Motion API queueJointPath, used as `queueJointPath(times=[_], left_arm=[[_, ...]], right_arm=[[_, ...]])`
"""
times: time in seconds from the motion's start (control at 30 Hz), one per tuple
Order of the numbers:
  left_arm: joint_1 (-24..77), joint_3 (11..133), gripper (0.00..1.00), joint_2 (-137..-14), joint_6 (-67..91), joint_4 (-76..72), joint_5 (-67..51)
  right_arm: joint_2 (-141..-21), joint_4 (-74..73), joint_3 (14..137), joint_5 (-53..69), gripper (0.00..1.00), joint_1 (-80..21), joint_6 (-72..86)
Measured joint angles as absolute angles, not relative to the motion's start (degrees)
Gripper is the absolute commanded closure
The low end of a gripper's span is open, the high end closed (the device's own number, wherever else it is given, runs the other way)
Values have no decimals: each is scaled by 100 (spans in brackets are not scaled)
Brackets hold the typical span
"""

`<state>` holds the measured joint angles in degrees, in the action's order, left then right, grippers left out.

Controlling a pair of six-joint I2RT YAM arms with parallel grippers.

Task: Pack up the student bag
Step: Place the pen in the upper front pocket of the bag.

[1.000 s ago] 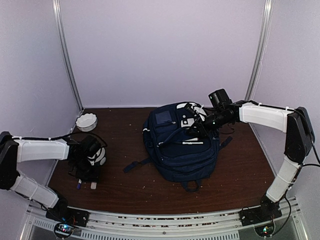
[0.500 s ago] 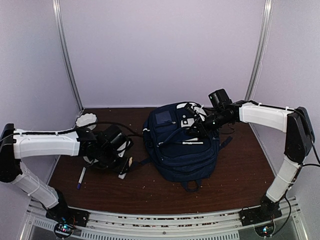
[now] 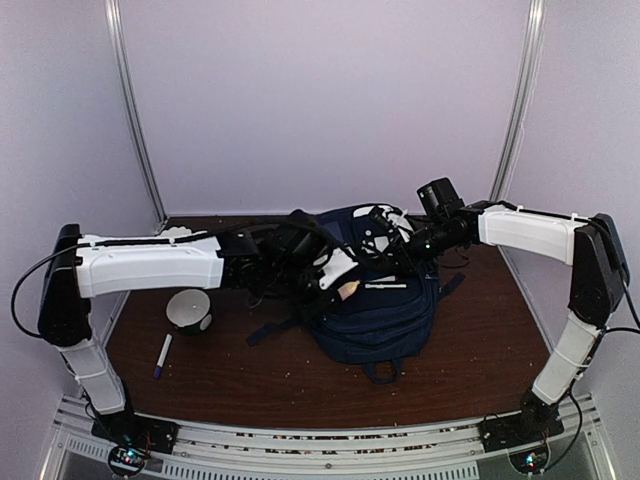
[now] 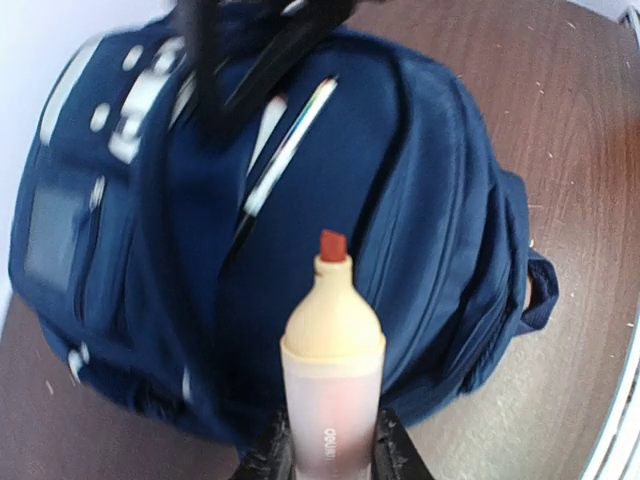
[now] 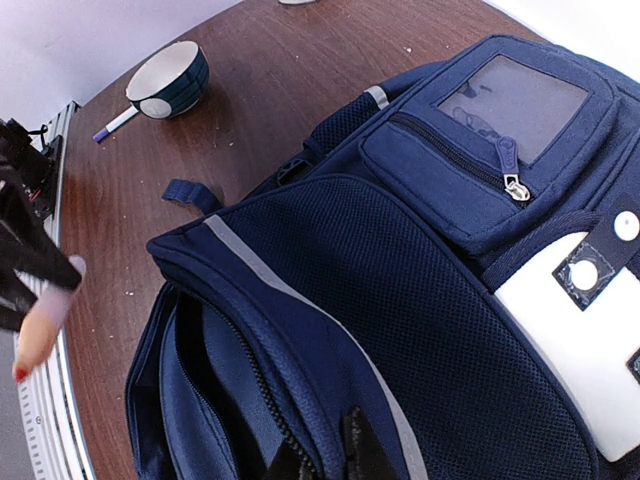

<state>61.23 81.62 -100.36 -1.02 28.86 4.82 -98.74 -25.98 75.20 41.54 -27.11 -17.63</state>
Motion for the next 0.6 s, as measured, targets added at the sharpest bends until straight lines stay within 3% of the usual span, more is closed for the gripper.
queueJointPath(times=[0.33,0.6], left_arm=[[6807,9476,91,-11371,-1944,2816,1385],[6777,10169,85,-12398,-2993,2703,2477]], right_arm=[[-9874,-2598,7520,4154,93,-2711,-1767],[-9874,-2598,7520,4154,93,-2711,-1763]])
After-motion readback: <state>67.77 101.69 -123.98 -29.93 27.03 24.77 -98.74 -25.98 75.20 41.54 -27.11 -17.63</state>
